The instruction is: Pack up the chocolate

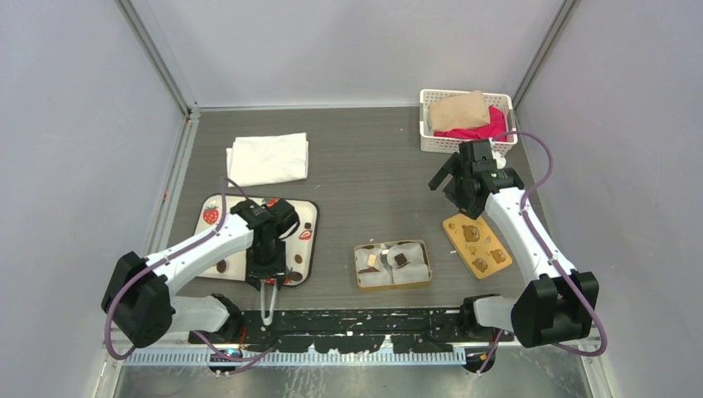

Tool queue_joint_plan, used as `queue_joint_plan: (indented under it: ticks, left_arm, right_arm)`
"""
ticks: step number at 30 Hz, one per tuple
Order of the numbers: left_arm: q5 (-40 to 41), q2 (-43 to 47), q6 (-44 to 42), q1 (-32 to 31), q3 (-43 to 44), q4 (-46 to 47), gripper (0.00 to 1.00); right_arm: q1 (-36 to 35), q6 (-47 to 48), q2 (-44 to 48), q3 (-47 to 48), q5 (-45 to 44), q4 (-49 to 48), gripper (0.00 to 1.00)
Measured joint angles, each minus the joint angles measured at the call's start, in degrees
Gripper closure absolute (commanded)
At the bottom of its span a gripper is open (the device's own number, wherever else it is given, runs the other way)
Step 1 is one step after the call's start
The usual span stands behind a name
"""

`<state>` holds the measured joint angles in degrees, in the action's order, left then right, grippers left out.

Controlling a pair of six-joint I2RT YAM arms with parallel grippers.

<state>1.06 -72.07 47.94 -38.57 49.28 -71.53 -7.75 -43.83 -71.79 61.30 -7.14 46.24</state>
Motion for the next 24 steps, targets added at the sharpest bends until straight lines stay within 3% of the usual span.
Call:
queue_joint_plan:
  ticks: [7,12,14,19,22,24]
  left_arm:
    - [-0.1,-4.6,-2.8,0.1,0.8,2.1,0.65]
    - [-0.1,-5.0,-3.7,0.1,2.0,2.9,0.67]
    - [-0.1,-5.0,-3.9,0.1,2.2,3.1,0.64]
    - [-0.2,-5.0,-4.9,0.1,2.5,3.1,0.43]
    - [-0.3,-5.1,-4.9,0.1,3.1,2.8,0.44]
    - [-0.8,-5.1,-4.8,0.1,3.4,2.5,0.5]
  right_arm:
    - [0.0,0.2,0.0,0.0,0.0,0.0,0.01]
    - [0.0,0.2,0.0,0.3,-0.1,0.1,0.01]
    - [0.0,0.2,0.0,0.3,-0.1,0.1,0.01]
    - [0.0,0.2,0.0,0.3,-0.1,0.1,0.01]
    - [0.0,0.2,-0.1,0.3,-0.1,0.1,0.01]
    - [0.0,0.1,-0.2,0.3,-0.1,0.1,0.01]
